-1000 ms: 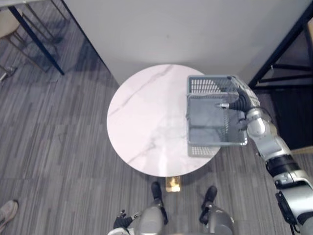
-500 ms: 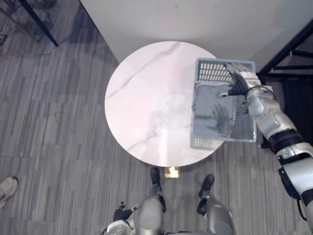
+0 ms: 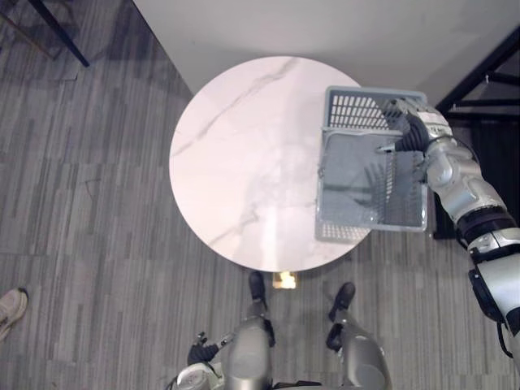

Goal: Pick vegetable in the basket

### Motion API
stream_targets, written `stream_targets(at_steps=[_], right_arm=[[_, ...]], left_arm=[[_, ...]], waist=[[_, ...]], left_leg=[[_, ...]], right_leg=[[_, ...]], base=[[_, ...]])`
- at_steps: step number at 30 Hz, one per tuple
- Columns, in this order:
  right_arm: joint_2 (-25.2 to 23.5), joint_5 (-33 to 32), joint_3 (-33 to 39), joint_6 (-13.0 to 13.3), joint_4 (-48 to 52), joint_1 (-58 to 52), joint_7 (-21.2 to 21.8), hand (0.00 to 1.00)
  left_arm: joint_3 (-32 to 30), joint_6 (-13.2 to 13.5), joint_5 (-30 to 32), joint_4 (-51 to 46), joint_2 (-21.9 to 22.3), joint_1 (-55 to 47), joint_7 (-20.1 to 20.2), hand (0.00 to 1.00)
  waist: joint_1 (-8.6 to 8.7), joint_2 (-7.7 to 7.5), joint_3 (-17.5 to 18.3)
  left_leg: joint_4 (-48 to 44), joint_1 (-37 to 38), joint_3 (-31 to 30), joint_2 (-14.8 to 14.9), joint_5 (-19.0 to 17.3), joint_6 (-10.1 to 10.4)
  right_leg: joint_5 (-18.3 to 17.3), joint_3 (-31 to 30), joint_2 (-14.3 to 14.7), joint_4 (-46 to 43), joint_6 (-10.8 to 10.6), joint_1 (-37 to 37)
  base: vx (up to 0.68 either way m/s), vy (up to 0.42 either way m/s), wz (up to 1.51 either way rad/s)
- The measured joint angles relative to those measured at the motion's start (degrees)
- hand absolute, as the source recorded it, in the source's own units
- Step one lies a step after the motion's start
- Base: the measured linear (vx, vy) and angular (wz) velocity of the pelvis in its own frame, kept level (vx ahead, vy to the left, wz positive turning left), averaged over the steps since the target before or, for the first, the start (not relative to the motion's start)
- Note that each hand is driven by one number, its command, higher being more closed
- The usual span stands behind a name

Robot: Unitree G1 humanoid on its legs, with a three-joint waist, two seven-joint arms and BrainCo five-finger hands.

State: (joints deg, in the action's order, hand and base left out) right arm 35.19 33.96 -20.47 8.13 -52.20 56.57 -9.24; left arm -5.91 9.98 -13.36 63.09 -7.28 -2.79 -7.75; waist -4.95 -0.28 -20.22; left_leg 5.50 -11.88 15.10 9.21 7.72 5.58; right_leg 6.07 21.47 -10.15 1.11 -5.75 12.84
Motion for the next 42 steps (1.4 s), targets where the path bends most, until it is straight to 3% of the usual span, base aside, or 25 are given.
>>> stream_targets(at_steps=[13,14,31,42], right_arm=[[0.5,2.2,0.0,0.1,-1.1,-0.1,-0.1,0.0],[0.5,2.2,0.0,0.1,-1.4,-0.1,-0.1,1.0],[0.9,2.3,2.2,-0.1,-2.8,0.3,-2.3,1.0],[-0.2,4.5,-0.4,-0.5,-4.1,0.8,0.0,1.0]], left_arm=[[1.1,0.7,0.0,-0.3,0.0,0.2,-0.3,0.0],[1.2,0.7,0.0,-0.3,0.0,0.2,-0.3,0.0],[2.0,0.7,0.0,-0.3,0.3,0.3,-0.8,0.0],[1.1,-0.6,1.6,-0.1,0.3,0.3,-0.9,0.0]], waist=[[0.03,0.83,-1.3],[0.03,0.89,-1.3],[-0.33,1.9,-1.9],[-0.26,1.9,-1.9]], left_leg=[[0.0,0.0,-0.1,-0.1,0.0,0.0],[0.0,-0.1,-0.1,-0.1,0.0,0.0],[0.0,-0.7,-0.4,-0.2,0.0,0.0],[0.0,1.5,-0.8,-0.2,0.1,0.1]], right_leg=[[0.0,-0.2,-0.1,0.0,-0.1,0.2],[0.0,-0.2,-0.1,0.0,-0.1,0.2],[0.1,-0.3,-0.2,0.0,-0.1,0.8],[0.1,-0.1,-0.2,0.0,-0.1,-1.5]], base=[[0.01,0.001,0.0],[0.0,0.0,0.0],[0.0,0.0,0.0],[0.0,0.0,0.01]])
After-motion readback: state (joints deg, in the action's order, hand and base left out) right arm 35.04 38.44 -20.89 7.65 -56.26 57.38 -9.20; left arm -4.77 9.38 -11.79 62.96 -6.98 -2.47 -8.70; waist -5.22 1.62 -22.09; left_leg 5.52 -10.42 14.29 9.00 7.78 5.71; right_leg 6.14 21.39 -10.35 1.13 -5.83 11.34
